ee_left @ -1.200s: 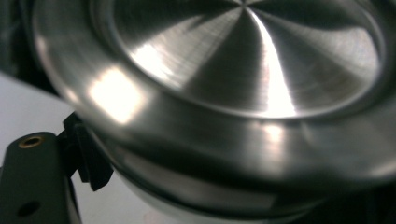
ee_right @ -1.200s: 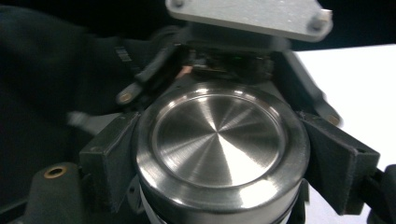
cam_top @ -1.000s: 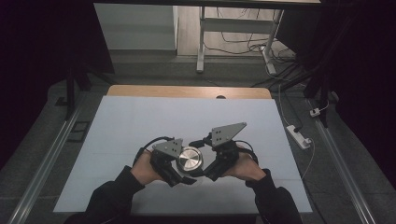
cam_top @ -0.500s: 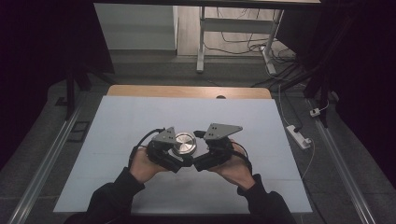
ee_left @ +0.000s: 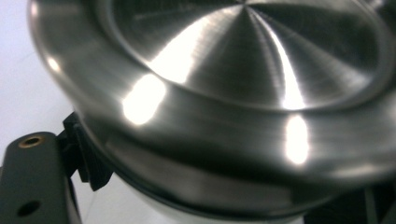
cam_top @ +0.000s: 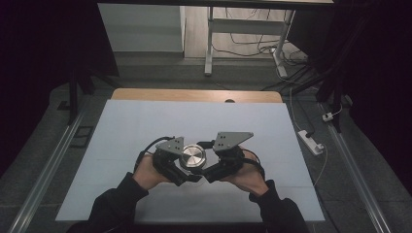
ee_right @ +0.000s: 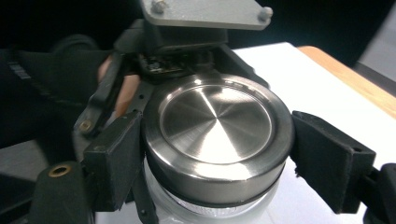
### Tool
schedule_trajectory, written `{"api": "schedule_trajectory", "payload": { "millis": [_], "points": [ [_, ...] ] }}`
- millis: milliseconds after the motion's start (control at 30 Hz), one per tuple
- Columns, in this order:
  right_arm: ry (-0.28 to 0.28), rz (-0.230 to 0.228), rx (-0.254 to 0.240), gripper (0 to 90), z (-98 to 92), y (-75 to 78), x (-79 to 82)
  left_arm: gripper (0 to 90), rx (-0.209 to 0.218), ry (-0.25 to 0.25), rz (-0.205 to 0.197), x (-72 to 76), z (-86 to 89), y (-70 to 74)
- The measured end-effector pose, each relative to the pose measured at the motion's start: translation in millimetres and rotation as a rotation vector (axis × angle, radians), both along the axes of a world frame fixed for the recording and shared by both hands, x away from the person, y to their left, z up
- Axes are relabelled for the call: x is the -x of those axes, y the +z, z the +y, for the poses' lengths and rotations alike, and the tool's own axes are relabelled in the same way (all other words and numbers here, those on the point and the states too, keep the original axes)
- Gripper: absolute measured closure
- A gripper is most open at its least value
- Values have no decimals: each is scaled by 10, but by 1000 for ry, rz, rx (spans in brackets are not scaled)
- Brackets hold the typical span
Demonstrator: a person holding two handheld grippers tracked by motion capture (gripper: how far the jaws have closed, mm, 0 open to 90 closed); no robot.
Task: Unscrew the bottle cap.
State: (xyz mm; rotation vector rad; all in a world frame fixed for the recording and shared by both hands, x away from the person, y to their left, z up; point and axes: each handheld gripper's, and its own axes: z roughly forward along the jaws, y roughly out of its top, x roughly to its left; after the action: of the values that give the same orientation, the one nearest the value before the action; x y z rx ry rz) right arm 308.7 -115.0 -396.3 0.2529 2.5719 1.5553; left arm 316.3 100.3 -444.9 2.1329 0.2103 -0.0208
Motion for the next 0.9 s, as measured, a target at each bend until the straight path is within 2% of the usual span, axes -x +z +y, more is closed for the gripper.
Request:
{"api": "schedule_trajectory", "payload": {
  "millis": [133, 233, 300, 367, 433, 500, 600, 667, 767, 900],
  "points": [
    [120, 22, -18, 197, -48, 11, -11, 153, 13, -117, -17, 48, -13, 11],
    [240, 45, -45, 198, -96, 4, -22, 153, 32, -212, -27, 103, -42, 16],
    [307, 73, -73, 198, -130, -8, -39, 154, 49, -234, -24, 123, -63, 22],
    [312, 86, -84, 192, -158, -1, -56, 154, 53, -207, -29, 116, -60, 41],
    [257, 92, -96, 123, -172, 36, -64, 153, 47, -137, -36, 92, -31, 58],
    [183, 69, -94, 101, -194, 97, -60, 153, 36, -38, -35, 57, 4, 63],
    [53, 33, -59, 95, -166, 156, -13, 154, -5, 103, -44, 16, 22, 56],
    [-38, 4, -30, 98, -101, 155, 30, 153, -33, 163, -55, 8, 12, 42],
    [-149, -31, 19, 103, 29, 106, 79, 154, -41, 190, -48, 8, -10, 25],
    [-184, -30, 23, 142, 117, 40, 100, 154, -60, 186, -61, 34, -43, 44]
  ]
}}
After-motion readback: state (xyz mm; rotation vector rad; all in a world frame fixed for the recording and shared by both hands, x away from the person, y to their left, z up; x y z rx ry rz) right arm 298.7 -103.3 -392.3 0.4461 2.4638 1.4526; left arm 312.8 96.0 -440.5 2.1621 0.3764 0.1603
